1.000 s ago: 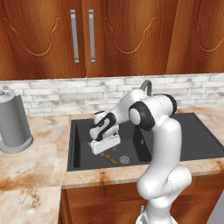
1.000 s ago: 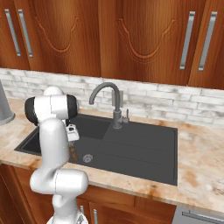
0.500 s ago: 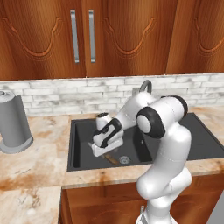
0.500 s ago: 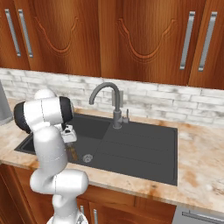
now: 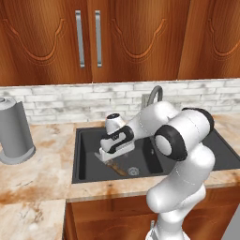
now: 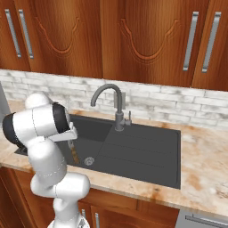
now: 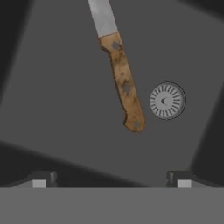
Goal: Move the cutting board and knife to the sink. Then move spray from the cabinet to the counter.
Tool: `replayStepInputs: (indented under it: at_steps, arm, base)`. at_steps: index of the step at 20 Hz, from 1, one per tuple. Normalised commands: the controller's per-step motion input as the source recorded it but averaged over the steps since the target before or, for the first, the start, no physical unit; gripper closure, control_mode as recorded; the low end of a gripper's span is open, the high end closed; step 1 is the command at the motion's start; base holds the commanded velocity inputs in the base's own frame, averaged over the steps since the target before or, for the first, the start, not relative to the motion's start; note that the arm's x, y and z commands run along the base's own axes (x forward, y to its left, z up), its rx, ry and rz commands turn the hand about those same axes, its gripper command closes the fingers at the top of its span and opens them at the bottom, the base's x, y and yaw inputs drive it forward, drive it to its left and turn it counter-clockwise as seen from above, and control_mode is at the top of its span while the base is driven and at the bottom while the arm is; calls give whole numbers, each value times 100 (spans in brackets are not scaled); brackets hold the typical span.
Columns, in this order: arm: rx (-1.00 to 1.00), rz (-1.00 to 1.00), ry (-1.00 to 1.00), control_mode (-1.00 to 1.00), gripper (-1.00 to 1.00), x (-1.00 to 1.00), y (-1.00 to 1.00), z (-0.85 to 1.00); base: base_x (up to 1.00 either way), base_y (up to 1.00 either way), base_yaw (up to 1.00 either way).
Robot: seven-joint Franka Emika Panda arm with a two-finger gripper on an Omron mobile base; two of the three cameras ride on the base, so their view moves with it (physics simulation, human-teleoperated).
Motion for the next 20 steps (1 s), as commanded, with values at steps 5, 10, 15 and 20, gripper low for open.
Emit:
replayStepInputs:
  at_steps: [5,10,15,20]
  arm:
    - [0,-6,0,-100,-100,-5,0,48]
    - [0,-4,0,-100,-100,-19,0,35]
    - [0,-2,1,-100,-100,-25,-2,40]
    - [0,-6,1,-100,-100,-37,-10,30]
  base:
    - [0,0,0]
    - [0,0,0]
    - [0,0,0]
    - [0,0,0]
